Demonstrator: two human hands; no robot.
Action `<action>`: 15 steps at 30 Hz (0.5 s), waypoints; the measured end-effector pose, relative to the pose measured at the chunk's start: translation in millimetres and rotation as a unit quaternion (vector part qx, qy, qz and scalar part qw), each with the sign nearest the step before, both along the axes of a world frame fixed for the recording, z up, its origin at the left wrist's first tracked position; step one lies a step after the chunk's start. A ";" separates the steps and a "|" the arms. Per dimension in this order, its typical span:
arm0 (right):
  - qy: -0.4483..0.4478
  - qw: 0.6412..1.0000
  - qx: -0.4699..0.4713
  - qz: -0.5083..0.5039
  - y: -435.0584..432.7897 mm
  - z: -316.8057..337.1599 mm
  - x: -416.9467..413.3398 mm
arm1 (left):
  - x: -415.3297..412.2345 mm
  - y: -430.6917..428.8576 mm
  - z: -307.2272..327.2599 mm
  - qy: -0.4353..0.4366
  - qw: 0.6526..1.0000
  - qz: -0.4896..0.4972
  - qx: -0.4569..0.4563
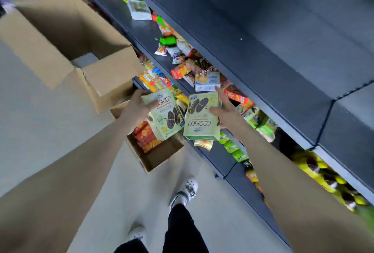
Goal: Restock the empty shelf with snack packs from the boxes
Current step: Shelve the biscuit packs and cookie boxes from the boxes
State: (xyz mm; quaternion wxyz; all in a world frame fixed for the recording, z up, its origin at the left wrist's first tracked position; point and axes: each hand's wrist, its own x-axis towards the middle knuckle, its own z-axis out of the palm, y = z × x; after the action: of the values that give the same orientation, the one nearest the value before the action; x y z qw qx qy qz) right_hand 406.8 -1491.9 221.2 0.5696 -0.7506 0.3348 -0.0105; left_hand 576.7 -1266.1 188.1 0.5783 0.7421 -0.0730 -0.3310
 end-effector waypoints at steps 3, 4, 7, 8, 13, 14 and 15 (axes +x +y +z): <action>-0.037 0.998 -0.017 -0.049 0.1 49.0 -41.4 | -14.4 -15.4 48.3 -0.029 0.999 -0.039 -0.011; -0.038 0.997 -0.030 -0.068 -1.8 65.6 -54.5 | -18.3 -21.6 60.7 -0.037 0.998 -0.054 -0.024; -0.048 0.985 -0.093 -0.133 -11.3 112.0 -95.9 | -35.9 -47.7 103.9 -0.097 0.989 -0.109 -0.034; -0.052 0.981 -0.108 -0.151 -14.7 126.9 -111.2 | -44.0 -57.8 118.8 -0.116 0.984 -0.126 -0.040; -0.118 0.964 -0.013 -0.240 -32.8 191.4 -199.4 | -100.1 -109.6 189.2 -0.196 0.954 -0.208 -0.089; -0.151 0.952 0.029 -0.264 -36.5 203.0 -219.8 | -115.3 -120.1 201.6 -0.207 0.947 -0.222 -0.103; -0.182 0.940 0.056 -0.282 -40.7 214.1 -242.2 | -133.0 -130.0 215.7 -0.218 0.940 -0.235 -0.116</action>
State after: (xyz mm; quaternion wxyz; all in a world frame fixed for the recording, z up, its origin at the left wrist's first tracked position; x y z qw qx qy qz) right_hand 164.5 -1532.6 435.3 0.6360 -0.5773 0.4231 -0.2884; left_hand 443.7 -1396.1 403.8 0.5364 0.6851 -0.4075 -0.2772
